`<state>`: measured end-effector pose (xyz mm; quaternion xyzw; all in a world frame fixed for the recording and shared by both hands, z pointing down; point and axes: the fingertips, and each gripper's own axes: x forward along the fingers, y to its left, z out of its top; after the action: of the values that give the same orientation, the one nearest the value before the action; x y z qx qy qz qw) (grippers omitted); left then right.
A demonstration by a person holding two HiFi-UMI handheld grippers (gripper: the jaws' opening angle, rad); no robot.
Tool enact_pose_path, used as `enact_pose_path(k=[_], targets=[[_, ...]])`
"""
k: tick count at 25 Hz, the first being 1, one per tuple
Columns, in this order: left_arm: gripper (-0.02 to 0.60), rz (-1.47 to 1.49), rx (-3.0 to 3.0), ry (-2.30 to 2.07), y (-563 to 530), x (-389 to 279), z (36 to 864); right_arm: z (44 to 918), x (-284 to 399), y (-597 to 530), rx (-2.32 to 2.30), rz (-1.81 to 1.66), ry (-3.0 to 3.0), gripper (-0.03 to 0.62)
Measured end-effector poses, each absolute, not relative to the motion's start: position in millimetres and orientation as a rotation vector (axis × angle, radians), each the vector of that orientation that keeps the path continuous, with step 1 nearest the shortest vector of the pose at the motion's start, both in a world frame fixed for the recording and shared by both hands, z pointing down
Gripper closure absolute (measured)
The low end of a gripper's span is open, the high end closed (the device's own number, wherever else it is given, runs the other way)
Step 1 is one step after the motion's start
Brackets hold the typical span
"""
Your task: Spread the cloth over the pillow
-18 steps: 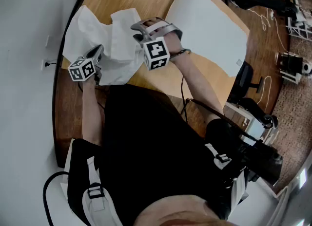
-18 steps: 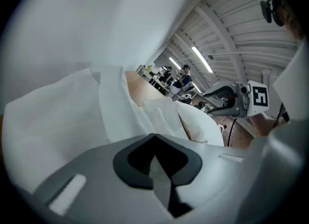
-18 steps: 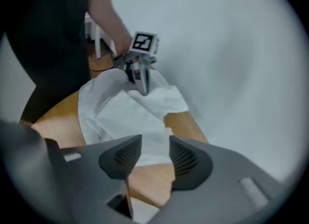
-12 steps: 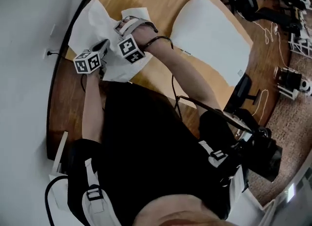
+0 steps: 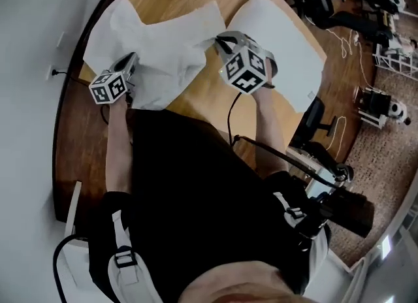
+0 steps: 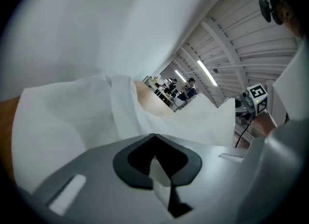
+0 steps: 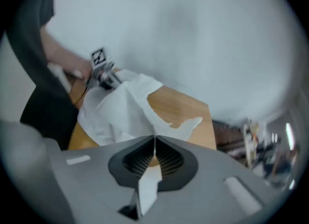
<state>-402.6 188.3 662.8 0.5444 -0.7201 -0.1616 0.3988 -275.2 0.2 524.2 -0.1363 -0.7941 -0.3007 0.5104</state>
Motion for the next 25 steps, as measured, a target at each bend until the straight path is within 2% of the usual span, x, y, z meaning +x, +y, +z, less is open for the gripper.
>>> enact_pose_path(k=[3,5,7,8,10,13,16,17,18,19,22,25], targets=[[0.581,-0.388,1.404,-1.802,190.5,-394.1,664.0,500.5,-187.9,-13.6,-0.063,-0.056,-2.153,0.583],[0.581,-0.366,1.418,-1.783,190.2,-387.5,664.7,552.9,-121.4,9.1,-0.042,0.269,-2.118,0.583],[0.581,-0.332,1.434,-1.762,188.7,-382.9,665.9,635.9,-58.0,52.2,-0.119,0.391,-1.954,0.579],[0.581,-0.311,1.442,-1.749,187.9,-381.2,666.8,668.4,-33.2,71.8,-0.157,0.393,-1.863,0.546],[0.581,-0.272,1.459,-1.727,186.9,-378.4,666.7,681.8,-17.9,86.2,-0.178,0.356,-1.808,0.416],[0.575,-0.311,1.503,-1.745,186.7,-378.7,651.4,612.8,-85.2,50.8,-0.138,0.171,-2.079,0.416],[0.541,-0.593,1.545,-1.791,191.2,-390.1,616.5,540.0,-186.0,9.9,-0.155,0.063,-2.502,0.429],[0.534,-0.738,1.548,-1.806,195.6,-396.7,598.4,514.8,-214.5,0.0,-0.178,0.156,-2.643,0.517],[0.534,-0.892,1.552,-1.820,201.1,-403.9,576.7,486.5,-238.5,-6.2,-0.209,0.275,-2.764,0.549],[0.534,-1.038,1.566,-1.832,206.0,-410.4,552.3,458.4,-257.6,-6.8,-0.248,0.351,-2.849,0.551],[0.534,-1.328,1.733,-1.794,198.1,-404.7,475.6,415.1,-292.9,36.6,-0.428,0.201,-2.874,0.551],[0.519,-1.411,1.957,-1.654,163.5,-362.5,415.7,424.4,-304.7,125.0,-0.669,0.045,-2.744,0.557]])
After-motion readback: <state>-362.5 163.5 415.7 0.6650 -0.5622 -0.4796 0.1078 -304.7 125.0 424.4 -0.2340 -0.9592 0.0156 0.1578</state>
